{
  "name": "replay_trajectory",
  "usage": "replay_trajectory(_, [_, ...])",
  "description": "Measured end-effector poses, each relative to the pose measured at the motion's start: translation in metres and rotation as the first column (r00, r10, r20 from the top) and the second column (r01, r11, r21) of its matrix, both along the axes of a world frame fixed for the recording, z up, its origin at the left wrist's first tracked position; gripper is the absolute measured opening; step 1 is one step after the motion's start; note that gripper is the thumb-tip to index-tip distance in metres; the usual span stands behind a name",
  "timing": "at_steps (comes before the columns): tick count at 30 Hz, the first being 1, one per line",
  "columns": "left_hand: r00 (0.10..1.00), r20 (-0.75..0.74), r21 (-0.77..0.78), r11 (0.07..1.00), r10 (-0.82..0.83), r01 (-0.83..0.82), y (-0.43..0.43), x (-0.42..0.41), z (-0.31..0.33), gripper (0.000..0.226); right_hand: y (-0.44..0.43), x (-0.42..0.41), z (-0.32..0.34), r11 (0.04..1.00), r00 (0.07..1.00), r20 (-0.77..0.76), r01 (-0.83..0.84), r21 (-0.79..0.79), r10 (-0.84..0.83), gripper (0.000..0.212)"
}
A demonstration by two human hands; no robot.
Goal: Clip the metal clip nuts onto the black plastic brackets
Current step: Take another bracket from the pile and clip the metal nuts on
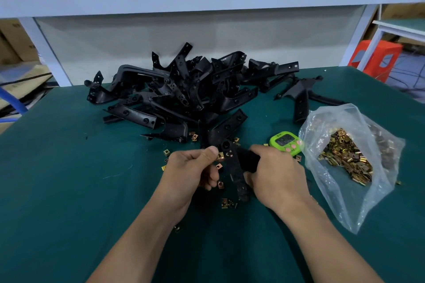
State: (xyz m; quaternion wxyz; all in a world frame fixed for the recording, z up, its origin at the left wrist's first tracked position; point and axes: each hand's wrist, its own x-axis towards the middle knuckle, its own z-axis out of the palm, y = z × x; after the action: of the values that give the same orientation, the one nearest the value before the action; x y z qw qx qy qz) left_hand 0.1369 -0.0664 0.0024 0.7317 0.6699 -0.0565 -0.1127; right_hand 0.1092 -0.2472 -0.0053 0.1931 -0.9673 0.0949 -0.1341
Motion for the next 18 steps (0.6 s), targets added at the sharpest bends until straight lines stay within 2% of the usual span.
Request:
replay_trajectory(8, [0.991,0.095,0.057,0.993,0.099,-0.105,-0.005,-0.004,0.0,0.044,0.004,-0.002,0.003,1.0,1.0,0.002,0.002,0.0,-0.002,0.025])
replay_trajectory(13, [0.97,-0.073,-0.075,0.969,0.232,-0.237,-0.022,-0.012,-0.006,0.058,0.007,-0.003,0.005,1.0,1.0,0.016,-0.021,-0.014,0.021,0.029])
replay_trajectory(18, [0.978,-0.041,-0.006,0.979,0.203,-0.203,-0.026,-0.017,-0.008,0.063,0.006,-0.003,0.002,1.0,1.0,0.025,-0.006,-0.007,0.006,0.03])
